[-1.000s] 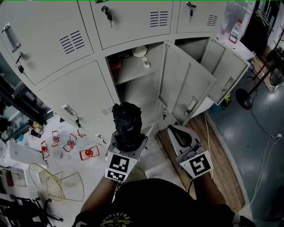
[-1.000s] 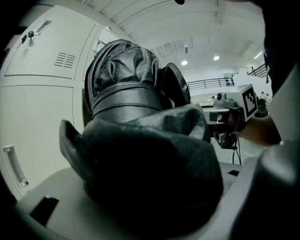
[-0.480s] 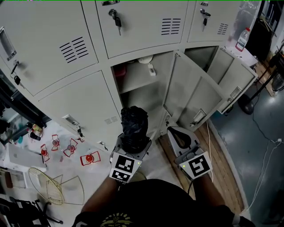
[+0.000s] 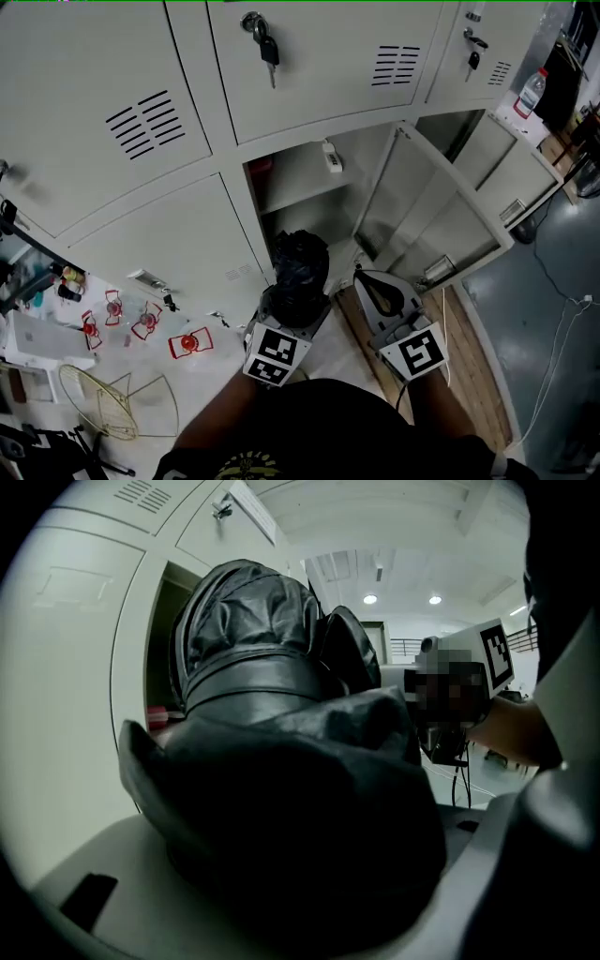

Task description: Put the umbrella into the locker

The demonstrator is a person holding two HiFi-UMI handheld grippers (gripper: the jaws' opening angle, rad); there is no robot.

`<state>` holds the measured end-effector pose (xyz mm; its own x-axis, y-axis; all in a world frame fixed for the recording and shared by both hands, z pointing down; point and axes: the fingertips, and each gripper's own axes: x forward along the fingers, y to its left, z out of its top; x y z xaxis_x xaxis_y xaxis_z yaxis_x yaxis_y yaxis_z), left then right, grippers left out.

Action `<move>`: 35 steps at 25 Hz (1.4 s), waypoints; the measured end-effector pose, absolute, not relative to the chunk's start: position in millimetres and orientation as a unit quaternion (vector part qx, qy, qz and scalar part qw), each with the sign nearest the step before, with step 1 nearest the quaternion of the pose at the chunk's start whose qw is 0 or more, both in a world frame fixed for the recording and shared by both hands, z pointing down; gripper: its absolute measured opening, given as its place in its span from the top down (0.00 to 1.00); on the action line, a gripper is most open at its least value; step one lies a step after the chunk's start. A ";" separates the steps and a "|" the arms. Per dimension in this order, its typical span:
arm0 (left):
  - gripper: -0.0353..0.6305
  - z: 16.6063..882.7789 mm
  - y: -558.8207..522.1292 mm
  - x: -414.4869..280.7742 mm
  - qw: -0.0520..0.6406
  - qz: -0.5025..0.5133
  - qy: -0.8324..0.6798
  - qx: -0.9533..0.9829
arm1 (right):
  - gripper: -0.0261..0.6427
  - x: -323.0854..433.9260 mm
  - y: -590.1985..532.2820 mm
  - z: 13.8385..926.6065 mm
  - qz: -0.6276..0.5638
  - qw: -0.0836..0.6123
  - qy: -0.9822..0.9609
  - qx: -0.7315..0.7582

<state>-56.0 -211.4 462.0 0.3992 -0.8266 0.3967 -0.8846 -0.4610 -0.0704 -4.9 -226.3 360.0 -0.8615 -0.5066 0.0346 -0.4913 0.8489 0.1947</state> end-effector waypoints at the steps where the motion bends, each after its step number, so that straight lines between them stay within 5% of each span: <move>1: 0.48 465.8 -214.7 -56.1 0.079 0.193 -0.509 0.835 | 0.93 -8.0 -229.9 361.7 -0.087 0.044 -0.960 0.261; 35: 0.48 565.8 -305.3 -79.4 0.200 0.240 -0.418 0.853 | 0.93 -54.7 -310.9 388.4 -0.065 0.087 -0.940 0.323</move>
